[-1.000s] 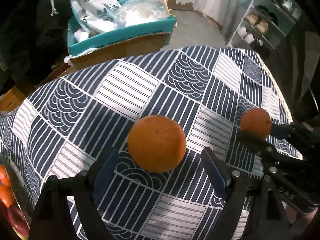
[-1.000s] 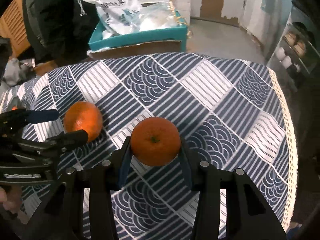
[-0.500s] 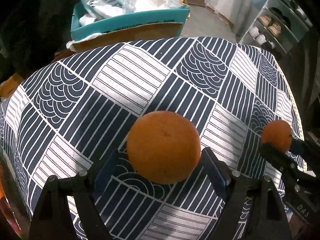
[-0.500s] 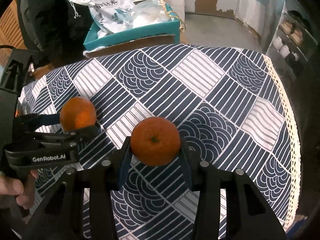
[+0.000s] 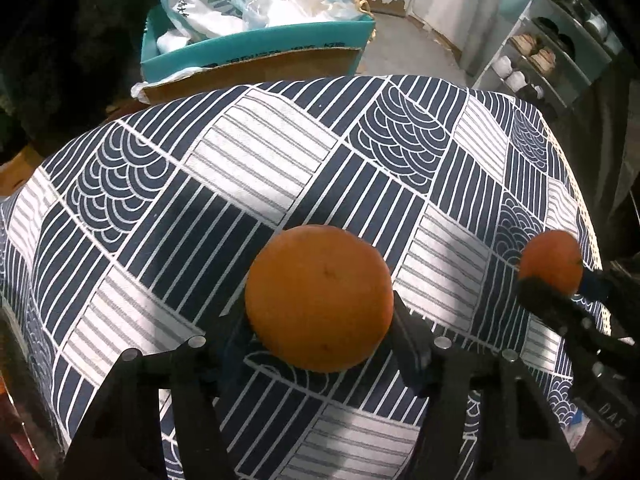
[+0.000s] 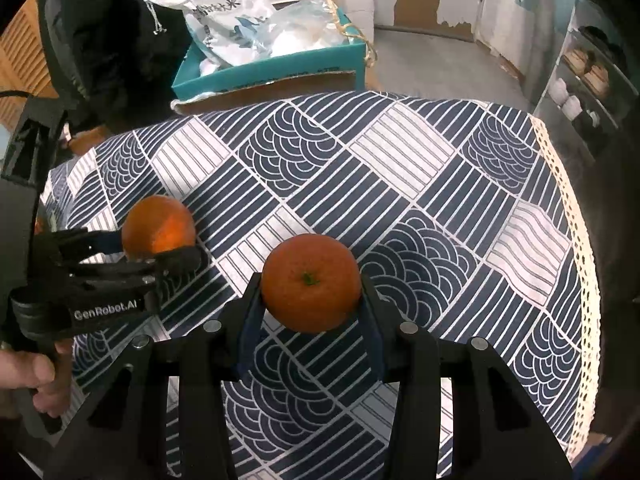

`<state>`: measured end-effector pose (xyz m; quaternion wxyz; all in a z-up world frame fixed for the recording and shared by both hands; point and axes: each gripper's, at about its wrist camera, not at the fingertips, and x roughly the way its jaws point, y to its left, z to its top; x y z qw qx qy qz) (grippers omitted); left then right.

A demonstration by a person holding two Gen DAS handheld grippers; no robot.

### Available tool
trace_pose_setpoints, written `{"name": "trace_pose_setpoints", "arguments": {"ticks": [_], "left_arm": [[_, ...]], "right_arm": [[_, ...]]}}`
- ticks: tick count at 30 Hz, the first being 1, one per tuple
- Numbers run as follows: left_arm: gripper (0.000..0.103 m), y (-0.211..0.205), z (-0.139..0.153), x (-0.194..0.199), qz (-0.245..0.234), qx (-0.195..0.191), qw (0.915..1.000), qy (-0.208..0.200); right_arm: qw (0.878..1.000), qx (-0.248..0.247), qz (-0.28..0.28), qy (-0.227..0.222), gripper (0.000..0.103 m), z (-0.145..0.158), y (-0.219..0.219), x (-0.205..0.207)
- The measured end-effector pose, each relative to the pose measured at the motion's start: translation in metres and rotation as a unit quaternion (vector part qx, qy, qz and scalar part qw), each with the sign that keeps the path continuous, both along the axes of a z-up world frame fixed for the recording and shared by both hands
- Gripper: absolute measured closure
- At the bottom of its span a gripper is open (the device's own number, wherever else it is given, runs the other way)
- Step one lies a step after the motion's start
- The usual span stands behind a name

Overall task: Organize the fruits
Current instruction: 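Lift the large orange with the left gripper while the right gripper carries the tangerine toward the bowl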

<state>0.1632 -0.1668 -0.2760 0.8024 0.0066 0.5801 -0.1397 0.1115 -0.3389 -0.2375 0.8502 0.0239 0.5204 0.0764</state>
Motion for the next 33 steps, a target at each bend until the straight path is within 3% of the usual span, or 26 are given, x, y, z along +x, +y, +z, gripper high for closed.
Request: {"name": "trace_pose_setpoints", "arguments": {"ticks": [10,33], "left_arm": [[0.039,0.014,0.026,-0.012,0.011,-0.01,0.9997,-0.019],[0.039,0.046,0.127,-0.073,-0.003,-0.01,0.9923,-0.123]], "right_arm": [[1.0,-0.008,0.006,-0.026,0.059,0.024,0.005,-0.006],[0.995,-0.014,0.028,-0.096,0.059,0.101,0.022,-0.037]]}}
